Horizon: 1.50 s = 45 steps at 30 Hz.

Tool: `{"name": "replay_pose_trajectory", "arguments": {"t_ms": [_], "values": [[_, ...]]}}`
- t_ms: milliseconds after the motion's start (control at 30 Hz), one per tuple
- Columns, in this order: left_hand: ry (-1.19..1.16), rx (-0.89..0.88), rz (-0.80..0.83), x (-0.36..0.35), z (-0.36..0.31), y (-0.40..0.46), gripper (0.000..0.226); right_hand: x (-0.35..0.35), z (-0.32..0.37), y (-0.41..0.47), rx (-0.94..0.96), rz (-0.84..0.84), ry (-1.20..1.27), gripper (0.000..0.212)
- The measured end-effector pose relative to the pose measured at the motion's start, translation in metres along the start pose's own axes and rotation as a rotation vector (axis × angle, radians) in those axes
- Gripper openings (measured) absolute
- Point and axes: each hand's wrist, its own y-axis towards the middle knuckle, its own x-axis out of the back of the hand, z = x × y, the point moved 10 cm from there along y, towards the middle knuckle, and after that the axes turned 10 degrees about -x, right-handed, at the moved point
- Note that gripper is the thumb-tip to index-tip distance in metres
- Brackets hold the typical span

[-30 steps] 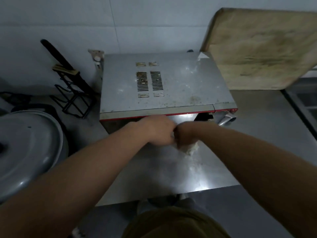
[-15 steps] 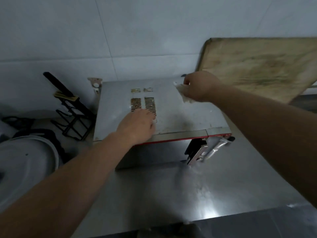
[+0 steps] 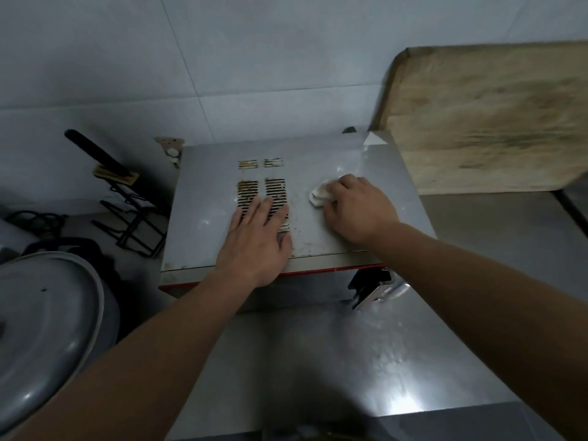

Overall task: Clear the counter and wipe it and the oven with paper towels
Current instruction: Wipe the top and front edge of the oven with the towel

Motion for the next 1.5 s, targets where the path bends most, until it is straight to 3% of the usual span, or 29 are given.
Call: {"name": "replay_pose_trajectory", "arguments": {"t_ms": [200,533,1033,1500], "values": [[-0.007,-0.025,-0.016,-0.001,0.000,0.000,0.063,-0.023,0.031,0.037,0.024,0.122,0.062,0.048],[-0.098,-0.087,-0.213,0.011,-0.002,-0.008,0.057,-0.049,0.053,0.112,0.028,0.238,-0.030,0.054],[-0.010,-0.018,-0.109,0.010,-0.001,-0.006,0.060,-0.027,0.024,-0.087,0.091,0.323,-0.057,0.071],[0.006,0.121,-0.178,0.012,0.010,-0.016,0.067,-0.055,0.089,0.084,0.171,0.314,-0.101,0.054]]}}
